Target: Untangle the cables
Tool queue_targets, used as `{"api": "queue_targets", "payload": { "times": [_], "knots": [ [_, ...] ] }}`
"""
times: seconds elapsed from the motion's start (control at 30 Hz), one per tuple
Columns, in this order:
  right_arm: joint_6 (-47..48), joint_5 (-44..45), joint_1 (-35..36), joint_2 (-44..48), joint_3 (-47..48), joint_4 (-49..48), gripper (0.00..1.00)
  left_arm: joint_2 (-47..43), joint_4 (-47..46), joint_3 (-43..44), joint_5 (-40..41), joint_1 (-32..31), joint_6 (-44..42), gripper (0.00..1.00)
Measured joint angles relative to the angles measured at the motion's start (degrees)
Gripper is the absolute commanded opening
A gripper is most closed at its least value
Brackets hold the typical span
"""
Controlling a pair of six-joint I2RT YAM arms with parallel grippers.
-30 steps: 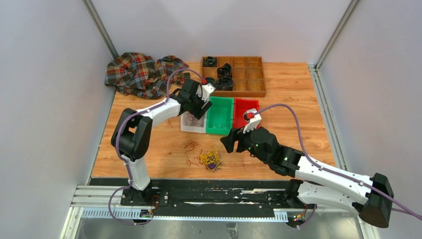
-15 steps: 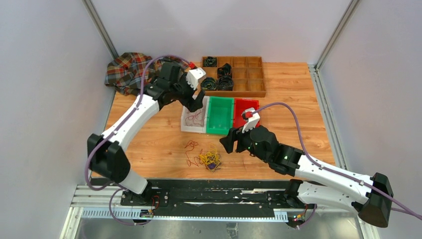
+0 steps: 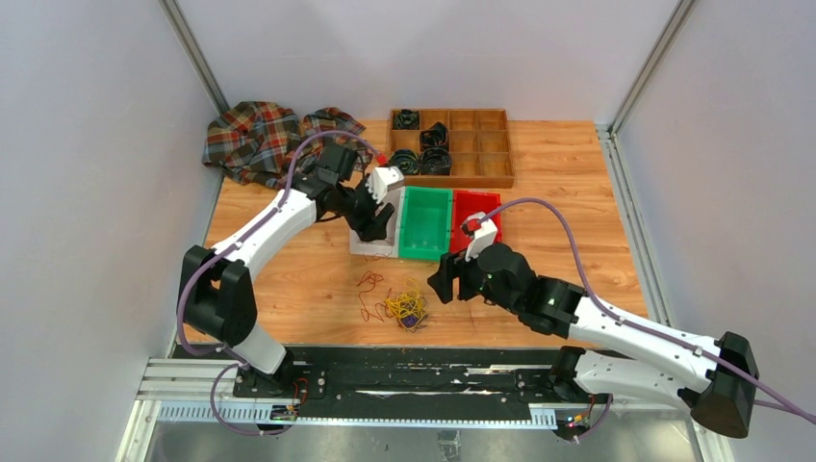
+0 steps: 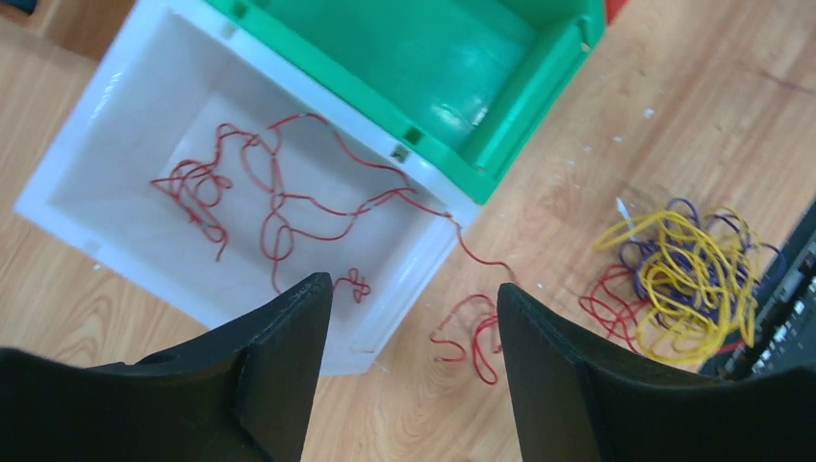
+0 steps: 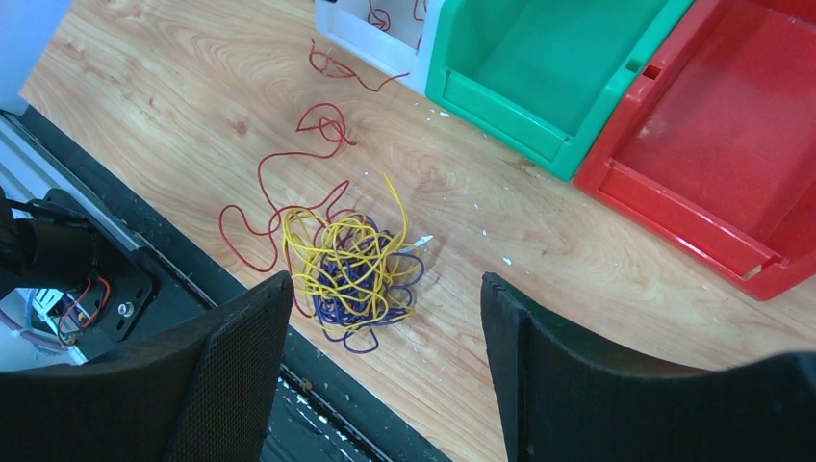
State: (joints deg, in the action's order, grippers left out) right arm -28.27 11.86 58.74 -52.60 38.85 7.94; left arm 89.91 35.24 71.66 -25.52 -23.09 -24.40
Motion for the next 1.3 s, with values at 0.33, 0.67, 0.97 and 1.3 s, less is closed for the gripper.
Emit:
{"api": "queue_targets", "payload": {
  "times": [0.33, 0.67, 0.97, 1.3],
  "knots": [
    [1.2, -1.7, -1.9, -1.7, 1.6, 0.3, 0.71, 0.1, 13.0, 1.3, -10.3, -2.0, -17.9, 0.72],
    [1.4, -2.8, -2.8, -1.7, 1.6, 0.4, 0.69, 2.7, 11.4, 0.2, -3.2, -4.2, -21.0, 0.54],
    [1.4, -2.9, -3.1, -0.8, 1.6, 0.5, 0.67, 6.1, 10.7, -0.4, -1.2, -4.2, -21.7, 0.20],
    [1.4, -2.9, -4.5, 0.4, 1.1, 0.3, 0.65, 7.9, 12.1, 5.0, 2.0, -4.2, -22.6, 0.01]
  ]
}}
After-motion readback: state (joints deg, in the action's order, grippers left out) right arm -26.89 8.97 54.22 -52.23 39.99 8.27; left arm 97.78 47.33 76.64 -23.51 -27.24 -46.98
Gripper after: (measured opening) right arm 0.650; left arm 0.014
